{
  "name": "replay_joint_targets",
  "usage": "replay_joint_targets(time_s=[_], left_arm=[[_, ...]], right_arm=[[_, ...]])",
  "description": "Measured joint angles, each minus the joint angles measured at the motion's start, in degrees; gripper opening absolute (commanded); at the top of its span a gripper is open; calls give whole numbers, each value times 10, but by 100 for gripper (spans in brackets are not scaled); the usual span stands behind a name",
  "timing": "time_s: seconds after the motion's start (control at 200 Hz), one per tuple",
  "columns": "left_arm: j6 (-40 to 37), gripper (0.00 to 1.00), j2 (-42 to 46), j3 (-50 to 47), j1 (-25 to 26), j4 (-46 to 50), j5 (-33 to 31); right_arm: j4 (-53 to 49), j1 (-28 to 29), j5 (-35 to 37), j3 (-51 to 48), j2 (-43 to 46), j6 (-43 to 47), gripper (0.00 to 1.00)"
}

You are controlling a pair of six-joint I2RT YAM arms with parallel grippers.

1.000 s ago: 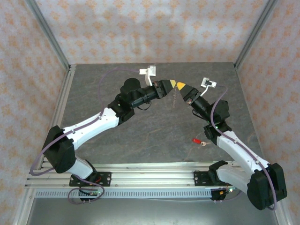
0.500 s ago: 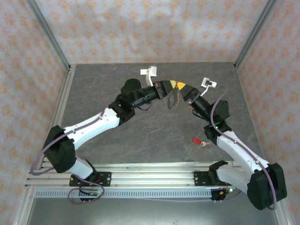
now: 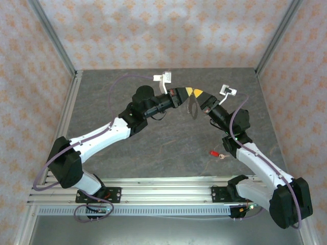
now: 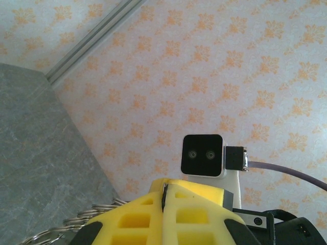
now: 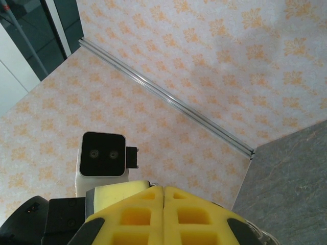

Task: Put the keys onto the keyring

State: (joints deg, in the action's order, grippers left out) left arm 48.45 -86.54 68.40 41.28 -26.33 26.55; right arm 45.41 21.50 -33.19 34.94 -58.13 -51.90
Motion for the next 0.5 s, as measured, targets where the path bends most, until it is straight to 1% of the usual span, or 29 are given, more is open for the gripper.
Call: replay_joint_targets(time_s=[0.075,0.125,0.21,0.24,0.305,0.43,0.5], left_arm=[[-9,0,0,0,0,0,0],[-16,0,0,0,0,3,0],[-37,0,0,1,1,18,0],[-47,0,0,1,3,28,1],[-66,0,0,1,4,44,5],[-105,0,0,6,3,79,26],[-123,0,0,12,1,94,40]], right_arm=[[-1,0,0,0,0,0,0],[-5,0,0,0,0,1,10],[-23,-1,1,0,4,8,21],[-34,-2,0,0,9,11,23],[-57,-12,0,0,24,18,26],[-84,-50,-2,0,67,24,27],[-88,-61,-5,0,84,27,28]])
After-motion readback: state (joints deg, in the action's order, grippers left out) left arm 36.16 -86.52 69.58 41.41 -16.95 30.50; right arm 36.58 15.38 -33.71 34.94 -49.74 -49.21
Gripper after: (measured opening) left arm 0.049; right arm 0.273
